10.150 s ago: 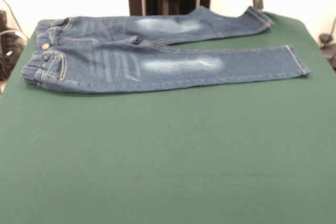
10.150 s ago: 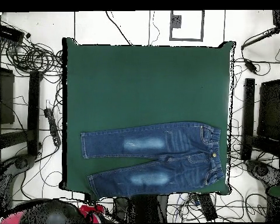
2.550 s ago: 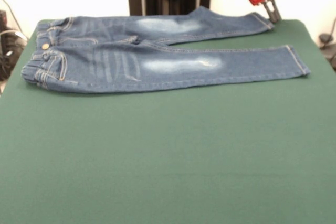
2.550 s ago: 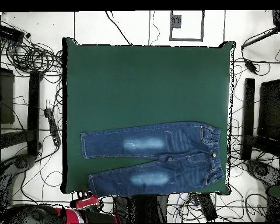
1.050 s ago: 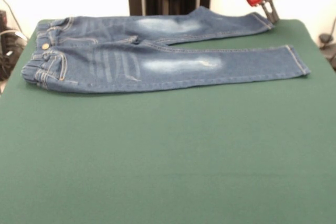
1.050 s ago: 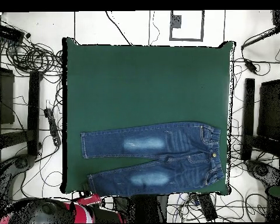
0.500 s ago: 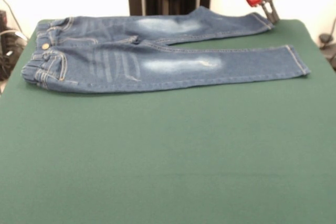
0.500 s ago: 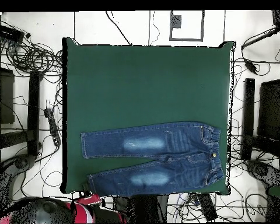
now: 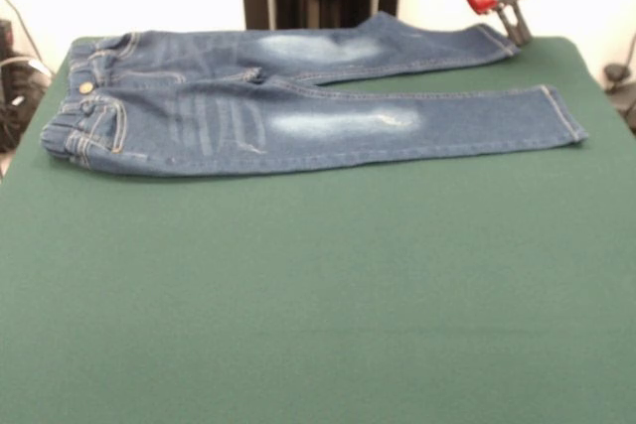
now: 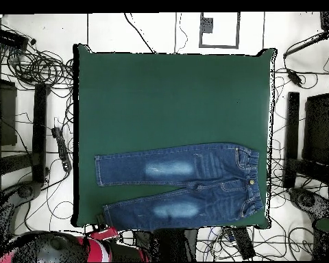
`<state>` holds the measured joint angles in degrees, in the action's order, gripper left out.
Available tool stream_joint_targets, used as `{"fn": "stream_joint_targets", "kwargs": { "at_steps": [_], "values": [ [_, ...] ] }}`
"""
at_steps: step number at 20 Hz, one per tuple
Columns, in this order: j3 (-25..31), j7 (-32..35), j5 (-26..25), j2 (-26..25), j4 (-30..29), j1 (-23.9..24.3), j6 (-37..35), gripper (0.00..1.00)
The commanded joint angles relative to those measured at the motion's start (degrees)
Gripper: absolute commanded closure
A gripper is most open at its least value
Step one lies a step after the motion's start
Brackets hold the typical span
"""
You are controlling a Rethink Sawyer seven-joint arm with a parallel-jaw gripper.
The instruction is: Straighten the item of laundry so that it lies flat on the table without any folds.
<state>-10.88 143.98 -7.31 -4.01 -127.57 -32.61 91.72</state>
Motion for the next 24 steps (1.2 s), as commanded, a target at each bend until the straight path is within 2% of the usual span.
{"fn": "stream_joint_targets", "kwargs": {
  "at_steps": [1,24],
  "values": [
    [3.5,12.1,-5.2,-15.2,-18.4,-0.5,-18.2,1.00],
    [2.6,10.6,-4.6,-12.9,-21.8,-2.0,-19.3,1.00]
  ]
}}
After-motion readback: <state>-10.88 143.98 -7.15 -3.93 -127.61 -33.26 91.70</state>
